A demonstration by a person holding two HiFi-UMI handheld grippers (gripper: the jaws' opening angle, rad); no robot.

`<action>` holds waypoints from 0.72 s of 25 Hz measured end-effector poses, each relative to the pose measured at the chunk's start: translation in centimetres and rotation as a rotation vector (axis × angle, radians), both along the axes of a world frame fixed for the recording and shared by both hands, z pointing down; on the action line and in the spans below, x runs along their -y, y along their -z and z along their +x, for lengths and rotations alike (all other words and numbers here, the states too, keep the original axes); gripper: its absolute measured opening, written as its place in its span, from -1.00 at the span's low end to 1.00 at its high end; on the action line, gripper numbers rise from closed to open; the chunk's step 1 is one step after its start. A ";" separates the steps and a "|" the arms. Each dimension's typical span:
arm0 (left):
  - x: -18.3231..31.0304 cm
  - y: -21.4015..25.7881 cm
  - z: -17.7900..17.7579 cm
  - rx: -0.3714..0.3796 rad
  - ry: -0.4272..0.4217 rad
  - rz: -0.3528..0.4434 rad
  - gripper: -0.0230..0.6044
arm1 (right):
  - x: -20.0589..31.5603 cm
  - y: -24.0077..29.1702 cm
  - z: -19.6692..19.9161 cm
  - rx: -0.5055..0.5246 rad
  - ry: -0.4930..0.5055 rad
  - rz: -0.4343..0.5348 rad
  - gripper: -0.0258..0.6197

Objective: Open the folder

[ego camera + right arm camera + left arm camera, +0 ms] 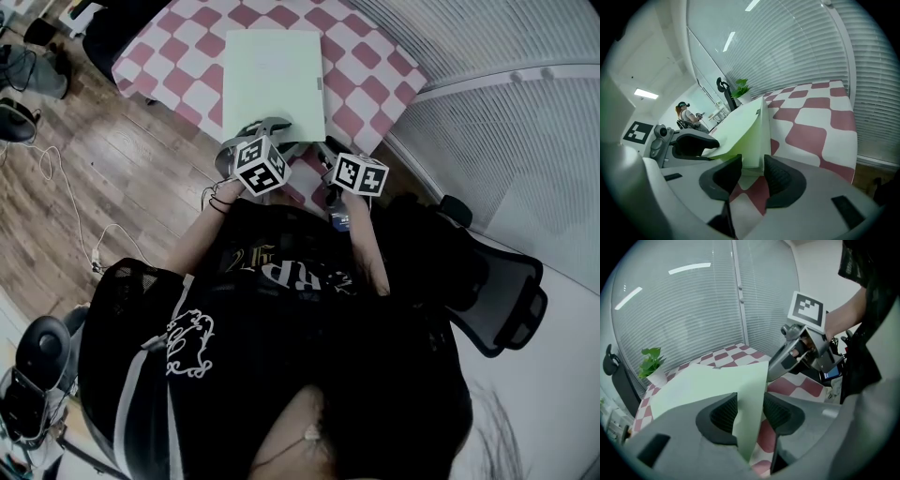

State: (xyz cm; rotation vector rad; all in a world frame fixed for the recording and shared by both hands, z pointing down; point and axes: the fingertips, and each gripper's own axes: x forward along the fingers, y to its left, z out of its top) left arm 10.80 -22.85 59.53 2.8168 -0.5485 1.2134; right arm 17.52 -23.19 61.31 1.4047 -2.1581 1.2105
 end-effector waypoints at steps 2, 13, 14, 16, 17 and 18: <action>-0.1 0.2 0.0 -0.013 0.008 -0.002 -0.37 | -0.1 0.0 -0.1 0.008 -0.005 0.007 -0.56; -0.2 1.0 -0.3 -0.082 0.061 -0.005 -0.54 | -0.2 0.1 0.0 -0.037 -0.012 0.083 -0.55; -0.2 1.1 -0.4 -0.091 0.069 -0.009 -0.55 | -0.2 0.2 -0.1 -0.048 -0.007 0.091 -0.55; 0.0 1.5 -0.5 -0.120 0.093 -0.019 -0.59 | -0.2 0.2 -0.1 -0.068 0.003 0.104 -0.55; 0.0 1.7 -0.6 -0.138 0.110 -0.027 -0.62 | -0.2 0.2 -0.1 -0.071 0.006 0.107 -0.55; 0.1 1.9 -0.7 -0.161 0.131 -0.038 -0.64 | -0.2 0.2 -0.1 -0.071 0.006 0.108 -0.55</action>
